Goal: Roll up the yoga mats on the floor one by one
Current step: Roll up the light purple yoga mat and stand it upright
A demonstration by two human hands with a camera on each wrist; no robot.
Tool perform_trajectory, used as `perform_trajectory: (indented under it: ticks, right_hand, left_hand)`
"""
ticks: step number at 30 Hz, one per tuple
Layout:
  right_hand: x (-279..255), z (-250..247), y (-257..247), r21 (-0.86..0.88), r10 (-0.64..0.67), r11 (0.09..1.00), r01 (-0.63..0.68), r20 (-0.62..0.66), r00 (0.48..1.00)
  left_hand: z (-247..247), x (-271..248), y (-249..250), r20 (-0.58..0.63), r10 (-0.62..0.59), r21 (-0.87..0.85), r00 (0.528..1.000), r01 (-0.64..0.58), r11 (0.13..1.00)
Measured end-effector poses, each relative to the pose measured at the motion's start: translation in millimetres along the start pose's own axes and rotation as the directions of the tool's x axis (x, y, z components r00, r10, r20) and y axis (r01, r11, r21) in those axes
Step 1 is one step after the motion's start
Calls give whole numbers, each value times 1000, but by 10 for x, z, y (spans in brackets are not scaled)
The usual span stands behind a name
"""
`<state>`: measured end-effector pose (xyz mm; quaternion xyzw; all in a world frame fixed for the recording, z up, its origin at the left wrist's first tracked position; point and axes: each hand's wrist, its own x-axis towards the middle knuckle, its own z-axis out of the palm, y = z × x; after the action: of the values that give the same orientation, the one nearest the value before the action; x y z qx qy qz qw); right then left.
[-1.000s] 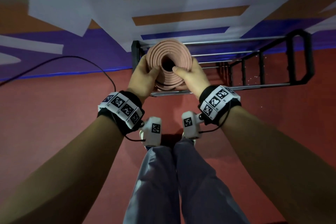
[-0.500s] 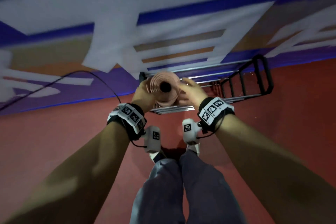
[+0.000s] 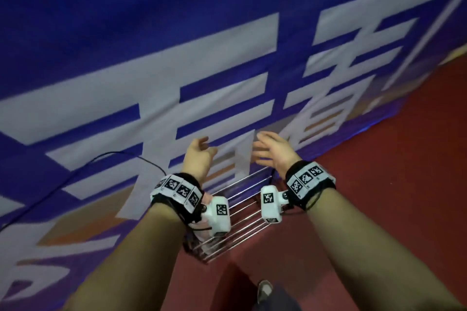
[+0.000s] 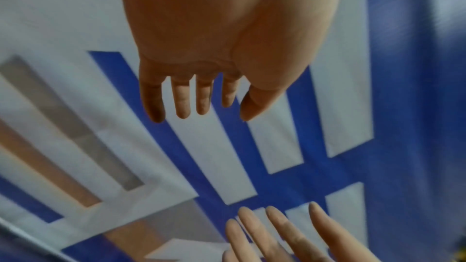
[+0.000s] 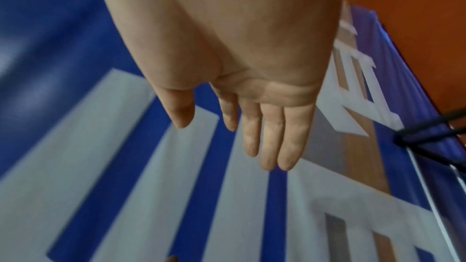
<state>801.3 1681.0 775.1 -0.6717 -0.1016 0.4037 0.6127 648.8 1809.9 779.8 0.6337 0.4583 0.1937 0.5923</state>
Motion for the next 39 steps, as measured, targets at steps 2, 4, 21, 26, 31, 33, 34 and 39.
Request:
perform_trajectory:
  ticks: [2,4,21,26,31,33,34,39]
  right_hand:
    - [-265,-85,-133,35,-80,996,83,-85,993]
    - [-595,-134,-192,61,-145,985,158,-181,973]
    - [-4019,-1351,501,84,-169,921,380,-794,585]
    - [-5401,-1949,1039,64,-118,912,406,-905,409]
    - [-6966,-2589,1757,74,-41,914,400,-962,271]
    - [-7549,-2863,2049,73,-17,924,375,-972,232]
    - [-7836,-3005,2187,75,-7,926,370,-976,216]
    - [-9070,-3566,2789,101,59,927,361,-990,125]
  left_hand:
    - [29,-89,192,78,67,-18,995,-66,998]
    - [64,-207,316,181,101,-30,978,-97,995]
    - [1385,-2646,545,757,169,19,631,-280,960]
    - [2062,-4008,394,871,196,-14,451,-375,927]
    - [2677,-5743,-106,956,130,-26,263,-366,930]
    - [2901,-6422,-319,968,117,-31,223,-355,934]
    - [3018,-6757,-419,973,115,-37,200,-355,934]
    - [3444,-8167,-846,994,33,8,102,-378,926]
